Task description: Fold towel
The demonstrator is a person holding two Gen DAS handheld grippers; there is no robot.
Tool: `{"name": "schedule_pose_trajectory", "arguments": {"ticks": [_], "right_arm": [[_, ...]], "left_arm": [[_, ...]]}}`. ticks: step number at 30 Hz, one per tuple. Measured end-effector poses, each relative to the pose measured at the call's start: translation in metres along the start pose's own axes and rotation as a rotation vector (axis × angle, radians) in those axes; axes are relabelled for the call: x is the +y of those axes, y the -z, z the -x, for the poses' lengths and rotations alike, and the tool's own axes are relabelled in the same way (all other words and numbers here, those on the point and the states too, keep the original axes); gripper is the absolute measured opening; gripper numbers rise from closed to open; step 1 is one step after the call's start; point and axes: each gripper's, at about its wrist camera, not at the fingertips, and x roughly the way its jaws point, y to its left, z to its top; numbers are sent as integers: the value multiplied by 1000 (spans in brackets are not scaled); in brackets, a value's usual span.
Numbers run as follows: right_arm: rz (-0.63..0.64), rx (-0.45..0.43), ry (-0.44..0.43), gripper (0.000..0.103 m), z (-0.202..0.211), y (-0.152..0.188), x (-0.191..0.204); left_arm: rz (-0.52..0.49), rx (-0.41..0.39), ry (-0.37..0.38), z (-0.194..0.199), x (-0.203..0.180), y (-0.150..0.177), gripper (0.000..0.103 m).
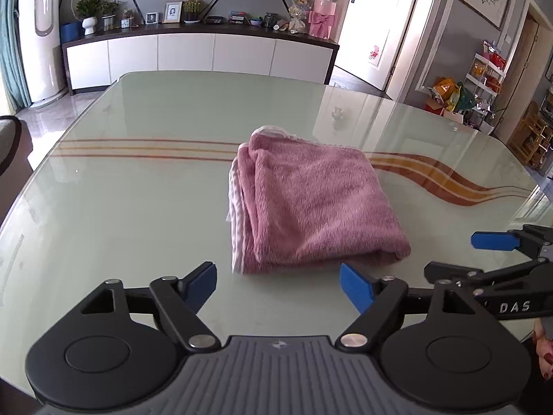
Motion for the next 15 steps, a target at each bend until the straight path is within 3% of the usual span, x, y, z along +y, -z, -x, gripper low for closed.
{"name": "schedule_pose_trajectory", "arguments": {"ticks": [6, 15], "right_arm": [[18, -49, -1, 97, 16, 8, 9], [138, -83, -34, 100, 14, 9, 35]], "left_arm": [[-51, -9, -16, 10, -2, 17, 91], [-114, -36, -6, 15, 8, 22, 91]]}}
